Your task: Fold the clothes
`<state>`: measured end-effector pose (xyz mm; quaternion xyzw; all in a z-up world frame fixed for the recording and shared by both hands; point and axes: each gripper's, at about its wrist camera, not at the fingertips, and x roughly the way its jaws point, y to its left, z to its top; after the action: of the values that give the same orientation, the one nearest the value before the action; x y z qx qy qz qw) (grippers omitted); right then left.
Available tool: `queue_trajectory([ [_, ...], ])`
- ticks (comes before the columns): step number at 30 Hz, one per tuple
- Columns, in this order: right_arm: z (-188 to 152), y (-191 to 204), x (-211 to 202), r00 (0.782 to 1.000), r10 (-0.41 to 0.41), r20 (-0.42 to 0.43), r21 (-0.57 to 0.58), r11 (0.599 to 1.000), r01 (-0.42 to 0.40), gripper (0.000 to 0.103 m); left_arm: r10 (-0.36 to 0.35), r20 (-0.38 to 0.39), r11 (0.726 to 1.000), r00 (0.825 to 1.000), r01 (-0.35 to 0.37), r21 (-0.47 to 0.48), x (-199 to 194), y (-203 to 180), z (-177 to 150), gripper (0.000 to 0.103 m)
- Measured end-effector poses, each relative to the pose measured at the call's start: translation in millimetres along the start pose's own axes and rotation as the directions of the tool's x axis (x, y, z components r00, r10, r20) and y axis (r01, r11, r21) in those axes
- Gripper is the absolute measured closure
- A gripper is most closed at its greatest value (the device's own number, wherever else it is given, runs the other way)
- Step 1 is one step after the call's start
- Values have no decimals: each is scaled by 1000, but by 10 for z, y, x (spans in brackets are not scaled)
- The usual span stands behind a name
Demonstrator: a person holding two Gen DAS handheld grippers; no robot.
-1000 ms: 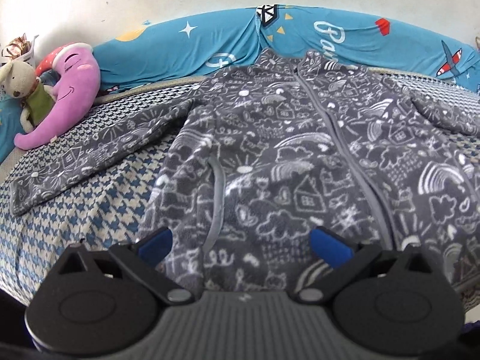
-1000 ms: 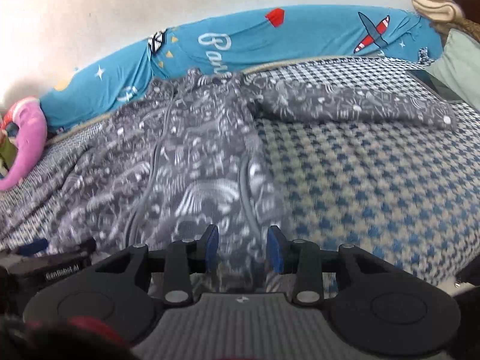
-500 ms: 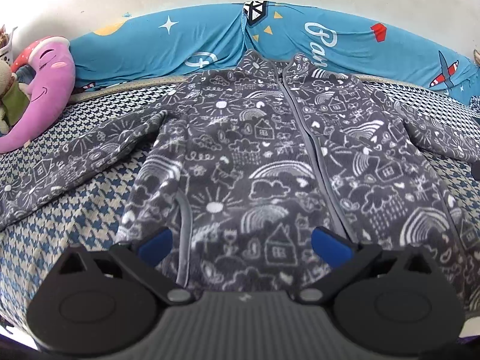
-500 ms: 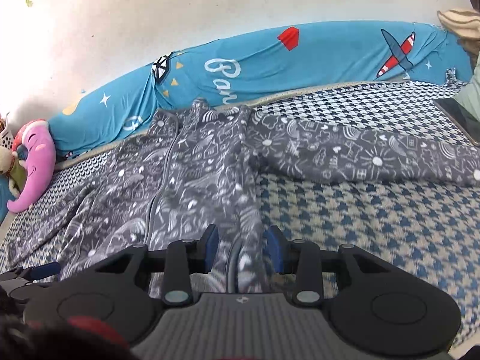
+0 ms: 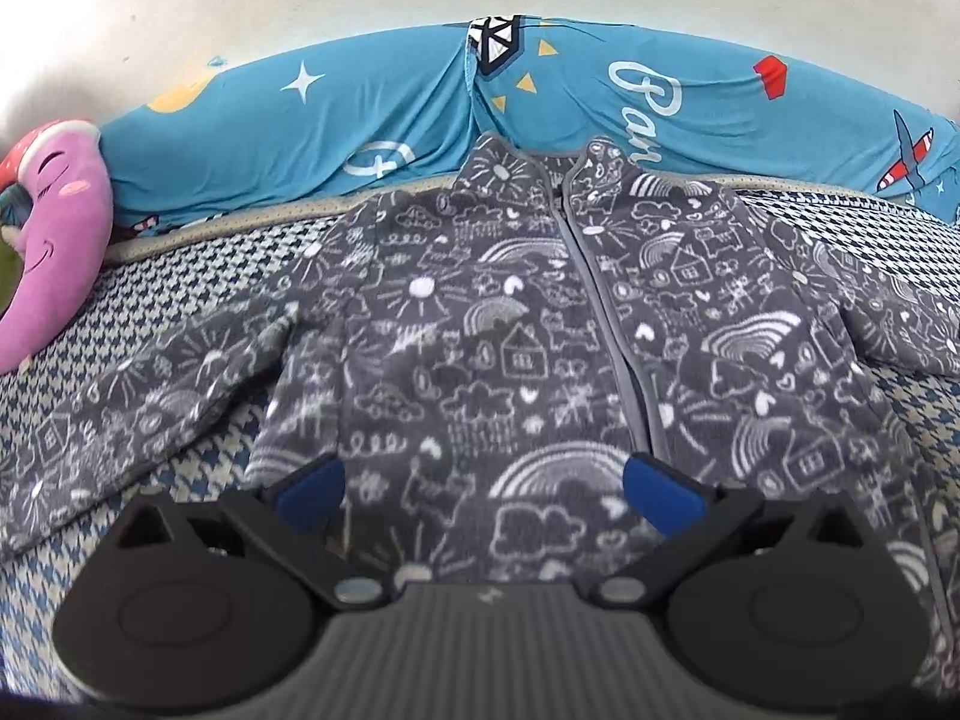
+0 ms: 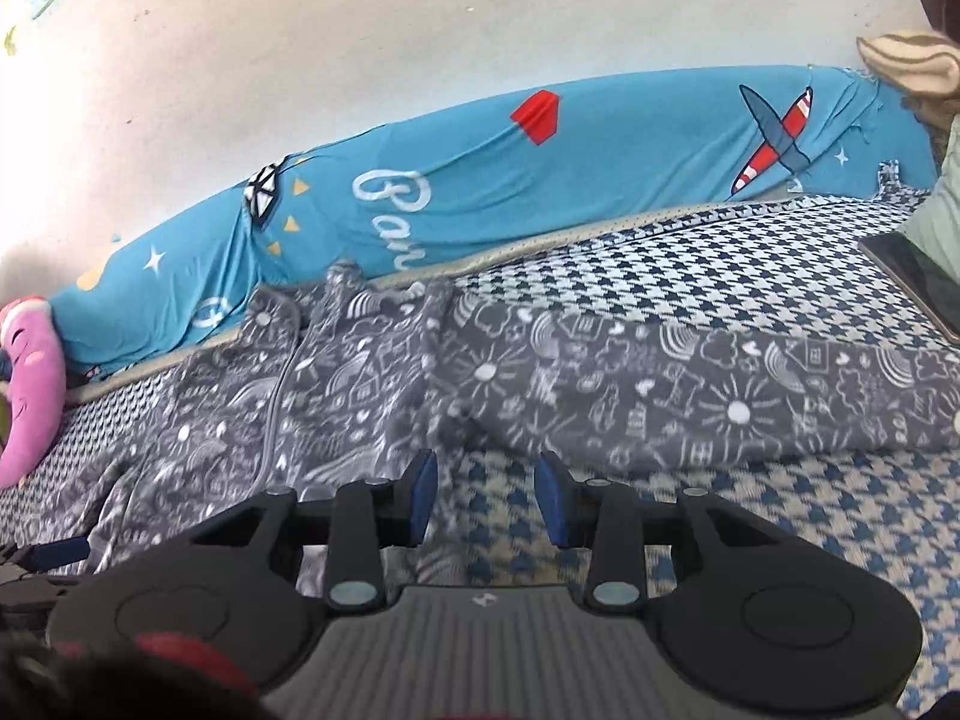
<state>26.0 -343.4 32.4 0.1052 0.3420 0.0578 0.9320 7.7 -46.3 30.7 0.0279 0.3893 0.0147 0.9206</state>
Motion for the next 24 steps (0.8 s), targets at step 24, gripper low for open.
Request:
queue_trajectory([
  [24,625,-57,1478,999,-22,45,-130,991,28,67,-60,-66,994,996,54,-93,583,-33,329,0],
])
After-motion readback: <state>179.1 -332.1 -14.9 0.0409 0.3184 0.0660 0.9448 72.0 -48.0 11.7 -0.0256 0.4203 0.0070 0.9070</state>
